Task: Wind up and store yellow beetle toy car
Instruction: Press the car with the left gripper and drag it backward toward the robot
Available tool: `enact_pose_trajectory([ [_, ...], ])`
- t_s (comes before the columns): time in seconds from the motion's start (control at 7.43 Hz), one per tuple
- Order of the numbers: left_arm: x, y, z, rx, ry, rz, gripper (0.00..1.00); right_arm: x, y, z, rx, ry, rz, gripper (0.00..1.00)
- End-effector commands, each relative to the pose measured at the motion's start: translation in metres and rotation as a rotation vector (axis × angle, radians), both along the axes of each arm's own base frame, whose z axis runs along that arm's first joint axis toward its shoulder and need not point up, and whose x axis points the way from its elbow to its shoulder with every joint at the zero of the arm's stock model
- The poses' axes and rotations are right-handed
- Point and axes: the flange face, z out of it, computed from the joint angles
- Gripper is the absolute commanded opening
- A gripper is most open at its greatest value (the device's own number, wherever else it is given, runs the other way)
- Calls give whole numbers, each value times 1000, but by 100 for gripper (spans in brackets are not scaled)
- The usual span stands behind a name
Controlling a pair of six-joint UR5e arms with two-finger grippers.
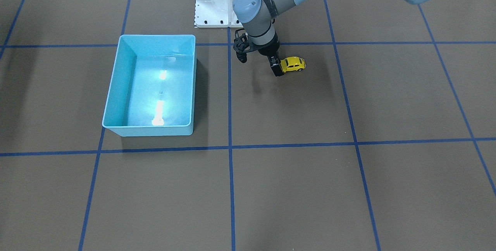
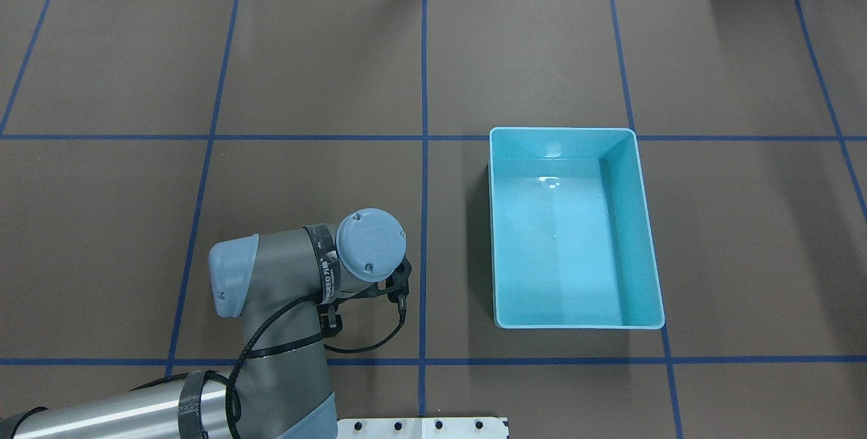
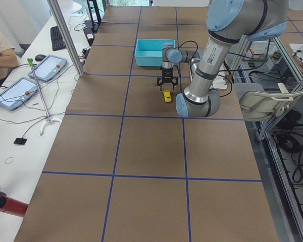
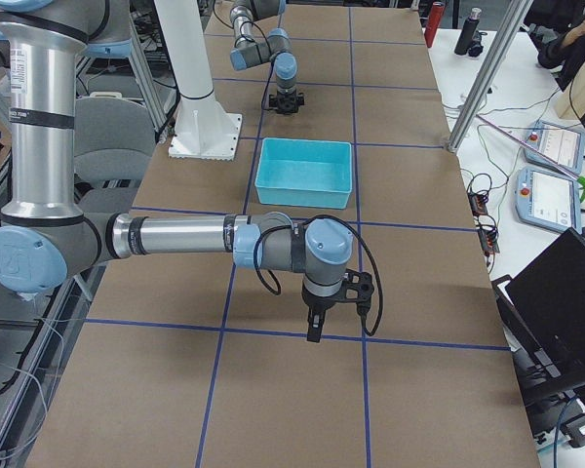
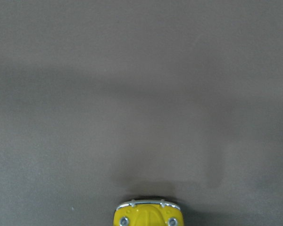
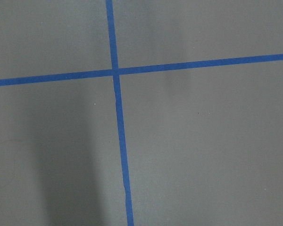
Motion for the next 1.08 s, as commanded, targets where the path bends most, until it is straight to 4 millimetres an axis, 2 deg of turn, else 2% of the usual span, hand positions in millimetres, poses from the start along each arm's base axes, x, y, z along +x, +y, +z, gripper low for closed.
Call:
enact_pose_trajectory([
  [0.0,-1,-2,1,0,1,-4,90,0,1,0,-1,0,0,100],
  [0.54,-4,0,11,-41,-2,-2,87,0,1,0,-1,0,0,100],
  [0.81,-2,0,10,-34,15,0,71,0,1,0,-1,0,0,100],
  [0.94,-2,-1,8,-31,27,-2,53,0,1,0,-1,-2,0,100],
])
